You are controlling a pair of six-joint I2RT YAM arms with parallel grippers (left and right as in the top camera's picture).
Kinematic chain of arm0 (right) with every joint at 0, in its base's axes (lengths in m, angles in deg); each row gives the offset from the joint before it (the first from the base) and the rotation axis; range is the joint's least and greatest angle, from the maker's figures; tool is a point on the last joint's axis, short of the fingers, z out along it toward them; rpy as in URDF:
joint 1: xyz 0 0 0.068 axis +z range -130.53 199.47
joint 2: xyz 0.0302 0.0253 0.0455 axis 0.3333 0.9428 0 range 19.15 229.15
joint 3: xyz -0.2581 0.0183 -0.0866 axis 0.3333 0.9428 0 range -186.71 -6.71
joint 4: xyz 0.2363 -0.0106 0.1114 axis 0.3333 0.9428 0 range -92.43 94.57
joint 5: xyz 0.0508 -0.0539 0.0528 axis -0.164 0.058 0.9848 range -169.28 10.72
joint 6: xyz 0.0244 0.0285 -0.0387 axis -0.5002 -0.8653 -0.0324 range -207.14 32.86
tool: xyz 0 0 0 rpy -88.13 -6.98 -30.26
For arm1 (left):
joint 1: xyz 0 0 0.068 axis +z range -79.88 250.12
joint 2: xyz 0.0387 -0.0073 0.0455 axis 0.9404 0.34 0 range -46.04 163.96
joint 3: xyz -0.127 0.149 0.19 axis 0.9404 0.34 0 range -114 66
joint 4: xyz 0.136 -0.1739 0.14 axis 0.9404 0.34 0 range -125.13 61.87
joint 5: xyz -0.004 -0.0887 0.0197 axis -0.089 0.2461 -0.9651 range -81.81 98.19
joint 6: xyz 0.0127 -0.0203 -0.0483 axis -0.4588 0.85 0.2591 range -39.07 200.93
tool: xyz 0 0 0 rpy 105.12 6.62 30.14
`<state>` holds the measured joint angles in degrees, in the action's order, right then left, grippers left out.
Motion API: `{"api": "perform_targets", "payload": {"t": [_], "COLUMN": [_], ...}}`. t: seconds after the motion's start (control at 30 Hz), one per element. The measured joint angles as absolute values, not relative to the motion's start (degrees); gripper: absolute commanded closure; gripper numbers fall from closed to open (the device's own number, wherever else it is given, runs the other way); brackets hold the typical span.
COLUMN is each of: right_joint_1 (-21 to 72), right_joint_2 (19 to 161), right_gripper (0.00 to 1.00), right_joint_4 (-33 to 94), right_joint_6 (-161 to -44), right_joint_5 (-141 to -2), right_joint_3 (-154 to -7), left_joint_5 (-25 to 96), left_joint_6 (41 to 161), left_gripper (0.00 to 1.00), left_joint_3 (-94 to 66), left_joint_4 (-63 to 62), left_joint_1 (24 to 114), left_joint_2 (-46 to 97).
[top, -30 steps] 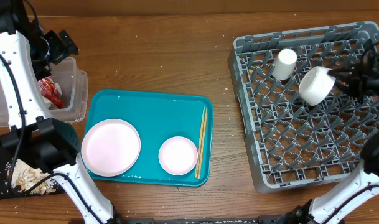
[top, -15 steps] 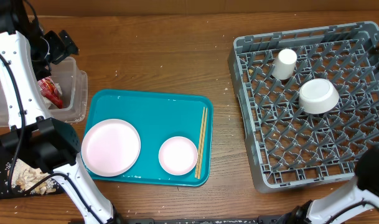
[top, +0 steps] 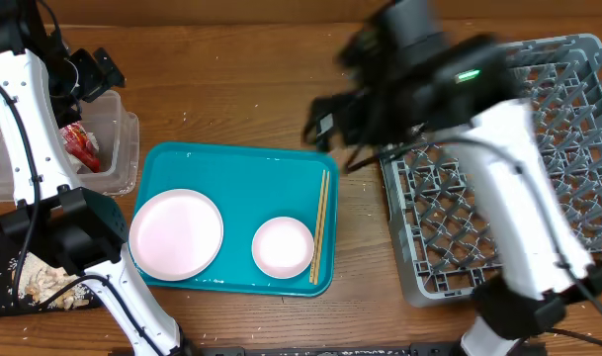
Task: Sort waste into correct bins and load items into the dishwasher
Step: 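Reach the right gripper to the small pink plate and grasp it, then carry the pink plate to the rack's right side and release it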
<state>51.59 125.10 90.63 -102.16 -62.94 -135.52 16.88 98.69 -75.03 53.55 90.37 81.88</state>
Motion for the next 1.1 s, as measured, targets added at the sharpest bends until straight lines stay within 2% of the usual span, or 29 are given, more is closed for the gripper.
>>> {"api": "perform_targets", "payload": {"t": [0.17,0.3,0.37,0.43,0.5,0.73,0.93,0.97,1.0,1.03,1.1], "right_joint_1": [66.6,72.2,74.0,74.9,75.0,75.1,75.8,75.8,75.8,75.8,75.8], "right_joint_2": [130.0,134.8,137.9,142.2,144.9,148.1,148.1,148.1,148.1,148.1,148.1], "right_gripper": [0.02,0.06,0.12,0.24,0.31,0.43,0.45,0.57,0.62,0.72,0.80], "right_joint_4": [81.0,75.6,74.8,75.0,76.2,75.0,74.5,74.6,74.5,74.5,74.5], "right_joint_6": [-105.4,-107.5,-109.1,-112.0,-115.1,-121.0,-123.6,-123.6,-123.8,-123.9,-124.1], "right_joint_5": [-71.4,-73.5,-74.0,-74.3,-74.7,-71.7,-70.0,-69.9,-69.7,-69.6,-69.4], "right_joint_3": [-126.5,-121.7,-120.5,-119.6,-119.3,-115.7,-114.0,-114.0,-114.0,-114.0,-114.0], "left_joint_5": [16.9,16.9,16.9,16.9,16.9,16.9,16.9,16.9,16.9,16.9,16.9], "left_joint_6": [98.7,98.7,98.7,98.7,98.7,98.7,98.7,98.7,98.7,98.7,98.7], "left_gripper": [0.00,0.00,0.00,0.00,0.00,0.00,0.00,0.00,0.00,0.00,0.00], "left_joint_3": [-75.0,-75.0,-75.0,-75.0,-75.0,-75.0,-75.0,-75.0,-75.0,-75.0,-75.0], "left_joint_4": [53.6,53.6,53.6,53.6,53.6,53.6,53.6,53.5,53.6,53.6,53.6], "left_joint_1": [90.4,90.4,90.4,90.4,90.4,90.4,90.4,90.4,90.4,90.4,90.4], "left_joint_2": [81.9,81.9,81.9,81.9,81.9,81.9,81.9,81.9,81.9,81.9,81.9]}}
